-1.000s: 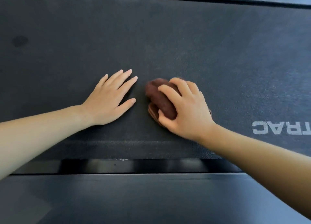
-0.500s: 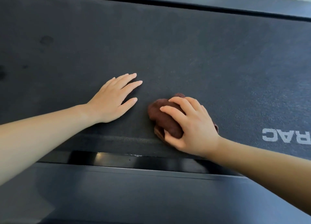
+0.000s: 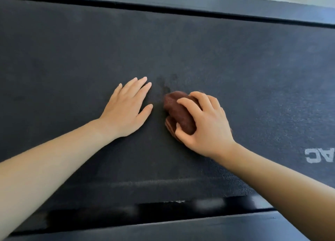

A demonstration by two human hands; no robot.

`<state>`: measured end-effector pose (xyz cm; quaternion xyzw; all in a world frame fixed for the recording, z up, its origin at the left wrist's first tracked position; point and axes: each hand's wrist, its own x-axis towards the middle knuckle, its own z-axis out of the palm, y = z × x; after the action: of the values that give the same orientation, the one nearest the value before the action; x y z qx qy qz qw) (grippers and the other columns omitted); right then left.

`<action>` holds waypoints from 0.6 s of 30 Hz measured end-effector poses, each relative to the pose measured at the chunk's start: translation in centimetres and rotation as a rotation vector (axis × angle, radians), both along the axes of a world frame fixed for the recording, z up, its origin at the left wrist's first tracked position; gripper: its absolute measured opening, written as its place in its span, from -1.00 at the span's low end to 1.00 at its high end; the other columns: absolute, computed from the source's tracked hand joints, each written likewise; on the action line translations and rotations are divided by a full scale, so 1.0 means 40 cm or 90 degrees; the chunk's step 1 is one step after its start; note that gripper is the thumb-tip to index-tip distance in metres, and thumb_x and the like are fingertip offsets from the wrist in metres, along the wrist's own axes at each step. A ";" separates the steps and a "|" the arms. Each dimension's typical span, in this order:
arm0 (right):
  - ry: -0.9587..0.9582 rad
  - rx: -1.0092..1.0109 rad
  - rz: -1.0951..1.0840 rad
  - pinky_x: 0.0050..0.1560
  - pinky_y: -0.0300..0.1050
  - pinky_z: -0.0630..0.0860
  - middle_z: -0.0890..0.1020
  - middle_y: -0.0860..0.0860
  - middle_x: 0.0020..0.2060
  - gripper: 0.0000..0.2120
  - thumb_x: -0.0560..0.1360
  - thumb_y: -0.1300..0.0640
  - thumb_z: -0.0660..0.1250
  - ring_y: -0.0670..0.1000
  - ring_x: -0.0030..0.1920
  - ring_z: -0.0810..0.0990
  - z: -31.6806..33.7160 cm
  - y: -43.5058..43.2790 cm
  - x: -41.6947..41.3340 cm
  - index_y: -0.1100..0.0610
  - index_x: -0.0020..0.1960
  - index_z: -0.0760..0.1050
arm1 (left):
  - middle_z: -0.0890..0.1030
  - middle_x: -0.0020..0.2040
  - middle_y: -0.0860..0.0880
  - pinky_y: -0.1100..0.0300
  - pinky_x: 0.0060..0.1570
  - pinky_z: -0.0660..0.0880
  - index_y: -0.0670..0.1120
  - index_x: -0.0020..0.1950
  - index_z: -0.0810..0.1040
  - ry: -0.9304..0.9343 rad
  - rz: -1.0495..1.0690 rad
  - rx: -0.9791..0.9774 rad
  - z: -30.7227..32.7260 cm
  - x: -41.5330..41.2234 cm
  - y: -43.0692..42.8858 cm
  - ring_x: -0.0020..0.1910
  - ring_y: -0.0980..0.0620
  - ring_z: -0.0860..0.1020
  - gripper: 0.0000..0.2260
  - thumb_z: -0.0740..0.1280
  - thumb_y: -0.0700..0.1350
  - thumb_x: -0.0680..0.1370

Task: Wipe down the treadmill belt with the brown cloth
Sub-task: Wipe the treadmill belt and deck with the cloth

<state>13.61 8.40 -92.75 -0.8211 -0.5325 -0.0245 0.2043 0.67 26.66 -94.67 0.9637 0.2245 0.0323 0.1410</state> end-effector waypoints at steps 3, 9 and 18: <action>-0.017 -0.005 -0.039 0.04 0.17 0.49 0.48 0.04 0.22 -0.50 0.37 -0.22 0.22 0.21 0.19 0.44 -0.003 0.039 0.003 -0.03 0.24 0.44 | 0.06 0.55 0.03 -0.09 0.46 -0.08 -0.02 0.53 0.09 0.003 -0.023 0.007 -0.003 0.052 0.056 0.52 0.01 -0.03 -0.47 0.06 0.10 0.59; 0.010 -0.006 -0.138 0.04 0.17 0.47 0.48 0.04 0.22 -0.52 0.38 -0.17 0.29 0.22 0.20 0.42 0.007 0.206 0.058 -0.01 0.24 0.47 | 0.07 0.54 -0.02 -0.18 0.43 -0.07 0.07 0.51 0.11 0.014 0.011 -0.004 -0.007 0.154 0.179 0.51 -0.01 -0.01 -0.50 0.06 0.12 0.58; -0.005 0.033 -0.142 0.02 0.19 0.49 0.48 0.05 0.23 -0.50 0.39 -0.22 0.24 0.23 0.19 0.43 -0.015 0.403 0.225 -0.03 0.26 0.45 | 0.18 0.50 -0.05 -0.11 0.43 0.02 0.14 0.45 0.23 -0.020 0.065 0.032 -0.008 0.296 0.394 0.49 -0.03 0.10 -0.56 0.10 0.13 0.57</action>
<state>22.60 24.54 -93.36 -0.8696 -0.4379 -0.0642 0.2191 12.53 42.42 -94.98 0.9536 0.2700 0.0601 0.1187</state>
